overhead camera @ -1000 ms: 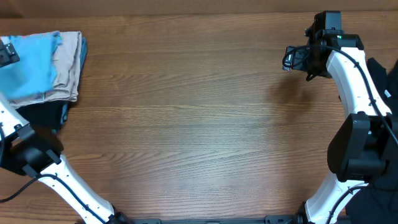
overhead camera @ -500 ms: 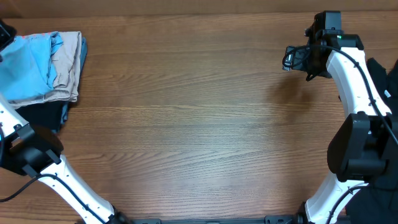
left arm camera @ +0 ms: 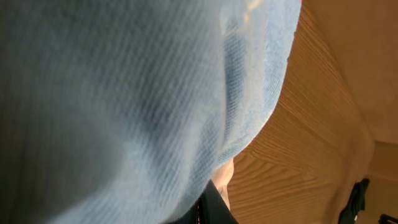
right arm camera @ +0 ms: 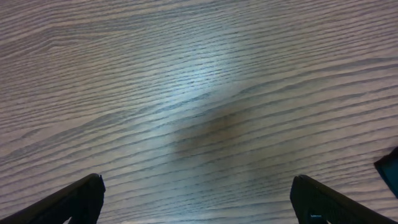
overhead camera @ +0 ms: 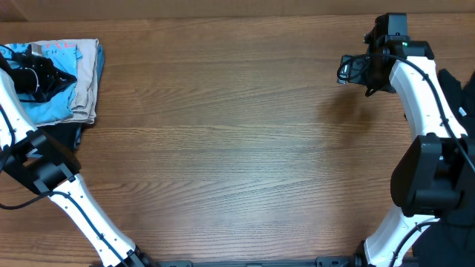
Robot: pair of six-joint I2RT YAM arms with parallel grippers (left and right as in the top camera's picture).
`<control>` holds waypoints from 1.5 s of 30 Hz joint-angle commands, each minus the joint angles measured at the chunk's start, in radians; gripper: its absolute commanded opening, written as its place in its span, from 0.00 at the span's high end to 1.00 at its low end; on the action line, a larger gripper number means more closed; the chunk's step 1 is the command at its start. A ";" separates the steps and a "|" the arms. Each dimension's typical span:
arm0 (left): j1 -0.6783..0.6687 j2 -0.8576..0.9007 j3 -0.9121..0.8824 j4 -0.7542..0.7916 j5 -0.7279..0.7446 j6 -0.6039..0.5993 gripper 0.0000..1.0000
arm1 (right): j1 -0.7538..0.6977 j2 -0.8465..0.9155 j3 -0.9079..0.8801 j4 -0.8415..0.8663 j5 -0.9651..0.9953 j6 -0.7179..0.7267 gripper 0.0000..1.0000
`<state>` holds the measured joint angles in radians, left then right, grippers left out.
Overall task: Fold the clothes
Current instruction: 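Lower the shirt onto the stack and release with left gripper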
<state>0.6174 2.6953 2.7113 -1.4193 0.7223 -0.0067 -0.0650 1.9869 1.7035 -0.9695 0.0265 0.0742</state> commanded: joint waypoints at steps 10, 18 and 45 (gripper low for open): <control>0.102 -0.254 0.032 0.196 -0.131 -0.234 0.96 | -0.003 -0.042 0.024 0.003 0.006 0.005 0.00; 0.182 0.009 0.031 0.062 -0.175 -0.238 0.96 | -0.003 -0.042 0.024 0.003 0.006 0.005 0.00; 0.135 -0.018 0.148 0.325 -0.020 -0.269 0.96 | -0.003 -0.042 0.024 0.003 0.006 0.005 0.00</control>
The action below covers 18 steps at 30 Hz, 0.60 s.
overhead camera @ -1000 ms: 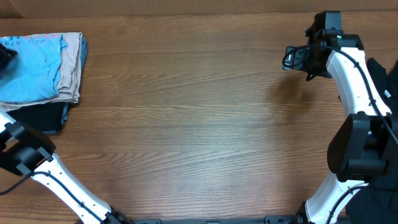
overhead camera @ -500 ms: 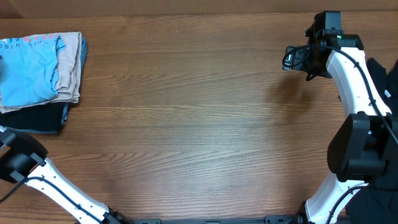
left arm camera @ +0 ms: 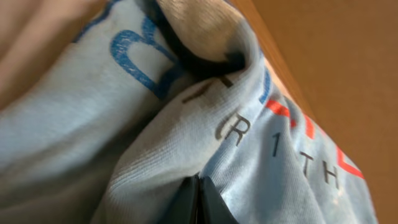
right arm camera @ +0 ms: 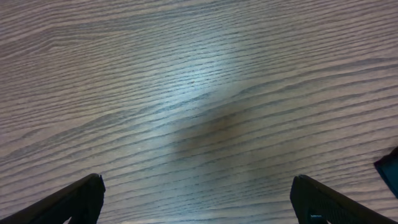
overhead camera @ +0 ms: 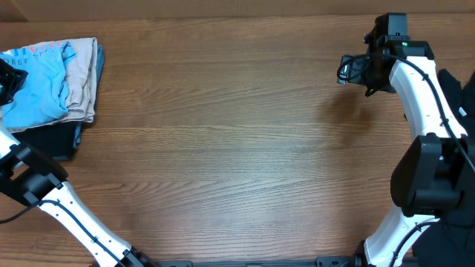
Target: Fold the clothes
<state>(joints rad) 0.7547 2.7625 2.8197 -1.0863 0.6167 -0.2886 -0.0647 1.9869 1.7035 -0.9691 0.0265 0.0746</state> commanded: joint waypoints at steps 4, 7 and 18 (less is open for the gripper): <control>-0.053 -0.155 0.045 0.017 0.091 -0.057 0.96 | -0.003 -0.042 0.024 0.003 0.006 0.005 0.00; -0.099 -0.146 0.038 0.017 0.066 -0.056 0.96 | -0.003 -0.042 0.024 0.003 0.006 0.005 0.00; -0.211 -0.133 -0.009 0.026 -0.161 -0.055 0.96 | -0.003 -0.042 0.024 0.003 0.006 0.005 0.00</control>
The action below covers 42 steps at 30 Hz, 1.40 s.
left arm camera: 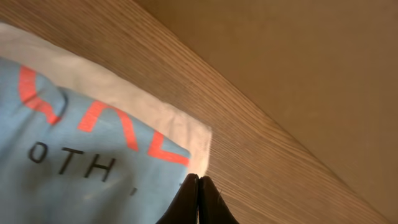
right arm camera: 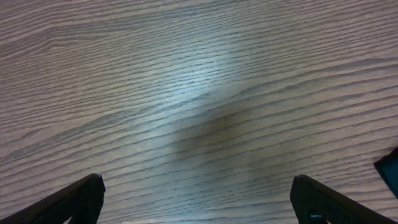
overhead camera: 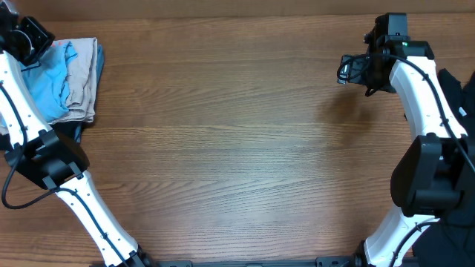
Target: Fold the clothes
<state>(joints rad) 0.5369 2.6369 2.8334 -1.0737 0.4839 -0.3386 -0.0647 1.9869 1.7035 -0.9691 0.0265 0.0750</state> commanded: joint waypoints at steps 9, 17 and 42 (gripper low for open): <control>0.029 -0.008 -0.307 0.198 0.154 0.024 0.96 | -0.003 -0.042 0.024 0.003 0.006 0.005 0.00; -0.021 -0.058 -0.338 0.288 0.379 -0.021 0.96 | -0.003 -0.042 0.024 0.003 0.006 0.005 0.00; -0.563 -0.233 -0.272 0.135 -0.023 -0.024 0.00 | -0.003 -0.042 0.024 0.003 0.006 0.005 0.00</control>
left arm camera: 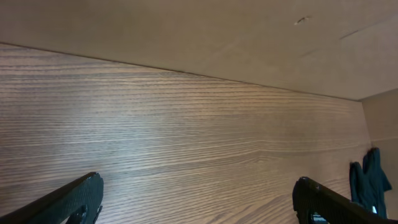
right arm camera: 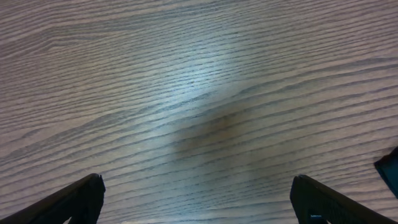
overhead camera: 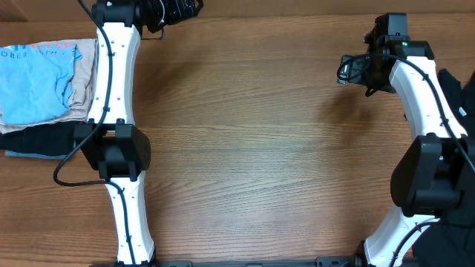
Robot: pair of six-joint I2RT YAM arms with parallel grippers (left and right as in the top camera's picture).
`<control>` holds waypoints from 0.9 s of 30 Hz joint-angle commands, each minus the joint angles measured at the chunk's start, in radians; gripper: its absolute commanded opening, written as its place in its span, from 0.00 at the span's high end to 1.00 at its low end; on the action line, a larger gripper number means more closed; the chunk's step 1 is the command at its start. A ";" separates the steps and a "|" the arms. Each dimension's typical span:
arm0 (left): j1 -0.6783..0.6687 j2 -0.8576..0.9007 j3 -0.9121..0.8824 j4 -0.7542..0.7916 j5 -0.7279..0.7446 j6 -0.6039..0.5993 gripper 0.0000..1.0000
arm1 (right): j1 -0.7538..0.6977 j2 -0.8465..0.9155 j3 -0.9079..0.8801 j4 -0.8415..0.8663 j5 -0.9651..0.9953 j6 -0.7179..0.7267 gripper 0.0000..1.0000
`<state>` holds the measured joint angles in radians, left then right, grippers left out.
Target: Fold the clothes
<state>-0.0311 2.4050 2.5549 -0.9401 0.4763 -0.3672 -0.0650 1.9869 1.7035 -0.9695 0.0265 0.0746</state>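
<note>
A stack of folded clothes lies at the table's far left corner: a light blue printed T-shirt (overhead camera: 35,81) on top, a beige garment (overhead camera: 83,83) under it and a dark garment (overhead camera: 38,141) at the bottom. My left gripper (overhead camera: 187,9) hangs open at the table's back edge, well to the right of the stack, with nothing between its fingers (left arm camera: 74,200). At the back right my right gripper (overhead camera: 346,70) is open and empty above bare wood, its fingers (right arm camera: 81,198) spread wide.
The wooden table (overhead camera: 252,163) fills the overhead view. A tan wall (left arm camera: 186,31) runs behind its back edge. A dark bit of cloth or cable (left arm camera: 367,177) shows at the far right of the left wrist view.
My left gripper was shut at the far corner of the blue T-shirt; it is now open and empty at the back edge, far right of the stack. The T-shirt lies flatter. Right arm unmoved.
First my left gripper was down on the blue T-shirt atop the stack. Then it sat at the left edge, shut in the shirt's printed cloth, then at its back corner. Now the shirt lies released on the stack and the gripper is away. The right gripper stayed open and still.
</note>
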 commanded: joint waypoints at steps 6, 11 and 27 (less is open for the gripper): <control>0.005 -0.001 0.006 0.002 -0.016 0.004 0.00 | -0.003 -0.042 0.024 0.003 0.006 0.005 0.00; 0.005 -0.001 0.006 0.002 -0.016 0.004 0.00 | -0.003 -0.042 0.024 0.003 0.006 0.005 0.00; 0.006 -0.001 0.006 0.002 -0.016 0.004 0.00 | -0.003 -0.042 0.024 0.003 0.006 0.005 0.00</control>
<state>-0.0307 2.4050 2.5549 -0.9401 0.4732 -0.3668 -0.0650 1.9869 1.7035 -0.9695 0.0265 0.0746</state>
